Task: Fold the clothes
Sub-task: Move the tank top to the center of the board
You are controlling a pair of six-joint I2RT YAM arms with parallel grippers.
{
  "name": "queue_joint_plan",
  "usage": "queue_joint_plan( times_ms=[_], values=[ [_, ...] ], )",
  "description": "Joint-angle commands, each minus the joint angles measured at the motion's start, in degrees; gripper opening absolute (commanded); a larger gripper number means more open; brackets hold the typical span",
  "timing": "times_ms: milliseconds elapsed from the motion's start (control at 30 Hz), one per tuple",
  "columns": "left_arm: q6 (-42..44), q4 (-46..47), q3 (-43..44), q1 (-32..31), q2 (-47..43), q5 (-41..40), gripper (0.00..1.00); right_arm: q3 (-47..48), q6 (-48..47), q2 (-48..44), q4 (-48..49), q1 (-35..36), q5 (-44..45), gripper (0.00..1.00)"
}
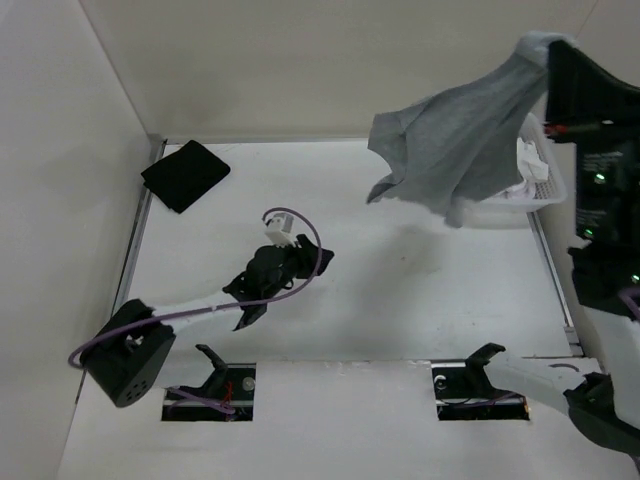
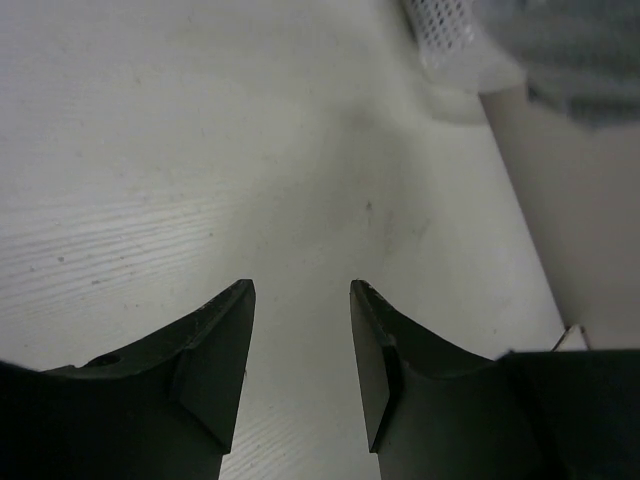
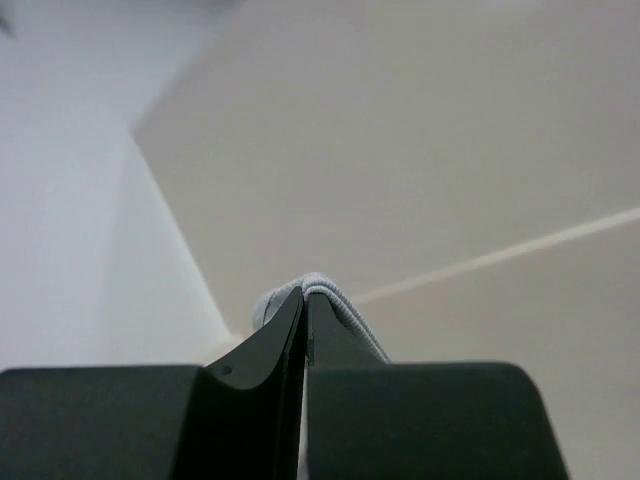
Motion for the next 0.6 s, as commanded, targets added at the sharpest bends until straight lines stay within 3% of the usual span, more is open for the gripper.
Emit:
queue_joint_plan(
  times_ms=[0, 133, 233, 400, 500, 567],
  values=[
    [-5.5, -0.3, -3.7, 4.6, -11.0, -0.3, 0.42, 5.3, -12.8, -1.0, 1.8, 15.2, 7.0, 0.02],
    [-6.7, -7.5, -6.5, 10.5, -23.2, -0.1, 0.43, 5.7, -20.5, -0.7, 4.3, 28.2, 11.4, 0.03],
    [-6.9, -14.3, -7.1, 15.4, -30.7, 0.6, 0.44, 1.5, -20.8, 1.0, 5.3, 29.4, 13.9, 0.04],
    [-6.9, -18.1, -7.7, 22.0, -33.4, 2.5, 0.44, -13.7, -5.2, 9.2, 6.3, 19.4, 8.7, 0.05],
    [-6.7, -17.8, -7.7, 24.3, -29.4, 3.0, 0.43, -17.1, 2.5, 20.2, 10.6, 11.1, 0.3, 0.04],
    [-6.4, -17.5, -7.4, 24.8, -27.1, 2.7, 0.42, -13.3, 4.5, 29.6, 11.5, 6.6, -4.4, 0.04]
  ],
)
